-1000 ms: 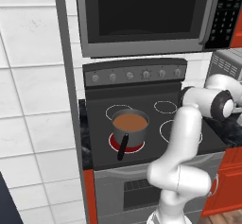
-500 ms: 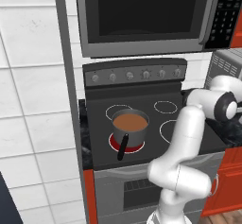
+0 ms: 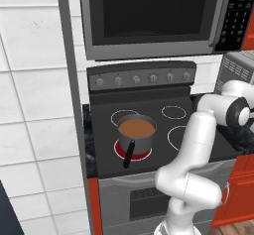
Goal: Pick up the sugar cube(s) and place them in the saucepan with hot chocolate.
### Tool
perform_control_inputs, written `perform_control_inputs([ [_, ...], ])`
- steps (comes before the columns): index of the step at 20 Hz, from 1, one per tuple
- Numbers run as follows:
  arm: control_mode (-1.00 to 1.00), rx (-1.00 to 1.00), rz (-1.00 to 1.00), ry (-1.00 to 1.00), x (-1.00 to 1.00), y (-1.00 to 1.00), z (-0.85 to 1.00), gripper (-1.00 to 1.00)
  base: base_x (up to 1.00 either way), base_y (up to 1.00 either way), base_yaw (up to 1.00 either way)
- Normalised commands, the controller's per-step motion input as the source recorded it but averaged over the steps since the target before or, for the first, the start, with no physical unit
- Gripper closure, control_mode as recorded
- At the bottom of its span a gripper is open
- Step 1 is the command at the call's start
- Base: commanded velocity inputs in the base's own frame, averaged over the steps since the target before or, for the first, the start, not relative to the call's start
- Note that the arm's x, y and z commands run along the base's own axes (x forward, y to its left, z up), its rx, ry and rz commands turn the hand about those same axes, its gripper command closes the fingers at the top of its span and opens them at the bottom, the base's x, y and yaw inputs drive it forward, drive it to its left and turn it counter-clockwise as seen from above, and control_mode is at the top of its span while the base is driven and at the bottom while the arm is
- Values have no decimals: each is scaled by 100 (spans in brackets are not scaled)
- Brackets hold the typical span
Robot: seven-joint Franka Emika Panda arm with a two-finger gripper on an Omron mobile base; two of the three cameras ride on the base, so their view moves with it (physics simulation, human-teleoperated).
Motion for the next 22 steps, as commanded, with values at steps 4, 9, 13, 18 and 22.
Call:
perform_control_inputs([
  [4,-100,-10,0,0,6,0,0,-100,0,0,0],
  [9,-100,-7,0,1,21,0,0,-100,0,0,0],
  [13,-100,0,0,0,4,0,0,-100,0,0,0],
  [18,-100,0,0,1,0,0,-10,-100,0,0,0],
  [22,-100,0,0,1,0,0,-14,-100,0,0,0],
])
